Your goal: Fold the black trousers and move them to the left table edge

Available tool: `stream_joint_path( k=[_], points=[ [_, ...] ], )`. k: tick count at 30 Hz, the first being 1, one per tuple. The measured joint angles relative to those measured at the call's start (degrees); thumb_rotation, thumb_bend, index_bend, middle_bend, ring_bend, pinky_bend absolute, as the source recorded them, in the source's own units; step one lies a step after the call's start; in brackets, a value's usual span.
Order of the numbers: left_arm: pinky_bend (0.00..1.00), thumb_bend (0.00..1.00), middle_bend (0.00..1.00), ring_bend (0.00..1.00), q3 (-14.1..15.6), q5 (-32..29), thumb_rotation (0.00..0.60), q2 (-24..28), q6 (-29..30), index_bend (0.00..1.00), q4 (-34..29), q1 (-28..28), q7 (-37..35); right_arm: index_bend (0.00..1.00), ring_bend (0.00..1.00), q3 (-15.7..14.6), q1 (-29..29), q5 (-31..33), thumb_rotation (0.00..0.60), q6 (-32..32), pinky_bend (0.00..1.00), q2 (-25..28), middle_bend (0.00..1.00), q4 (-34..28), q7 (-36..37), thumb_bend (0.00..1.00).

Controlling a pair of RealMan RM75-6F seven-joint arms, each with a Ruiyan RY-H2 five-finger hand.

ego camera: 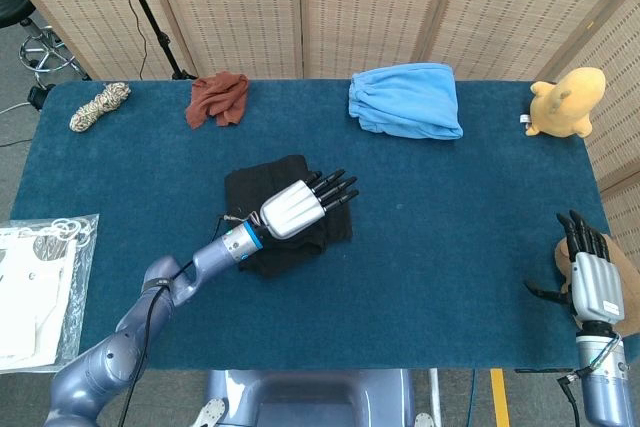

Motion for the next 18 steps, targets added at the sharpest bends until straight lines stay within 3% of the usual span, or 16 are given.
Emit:
stream_joint_path(
  k=[4, 8, 13, 18],
  points=[
    [0.28, 0.27, 0.00, 0.01, -0.6, -0.5, 0.600, 2.8, 5.2, 0.00, -1.4, 1.6, -3.7, 0.06, 0.00, -0.1, 0.0, -0.2, 0.600, 0.2, 0.03, -0.1, 0.00, -0.3, -0.2, 0.00],
    [0.28, 0.27, 0.01, 0.10, 0.1, -0.1, 0.600, 7.7, 11.7, 0.03, -3.3, 6.4, -7.8, 0.06, 0.00, -0.3, -0.1, -0.4, 0.600, 0.4, 0.03, -0.1, 0.00, -0.7, -0.6, 0.00],
    [0.37, 0.27, 0.20, 0.26, 2.3, 0.9, 0.600, 11.9, 15.6, 0.28, -3.7, 13.4, -11.8, 0.06, 0.00, -0.5, 0.0, -0.6, 0.600, 0.2, 0.03, -0.3, 0.00, -0.7, -1.0, 0.00],
    [0.40, 0.27, 0.28, 0.31, 4.8, 2.2, 0.600, 13.9, 17.2, 0.37, -1.2, 19.8, -14.8, 0.06, 0.00, -0.8, 0.3, -0.6, 0.600, -0.3, 0.03, -0.8, 0.00, -0.5, -1.6, 0.00]
  ],
)
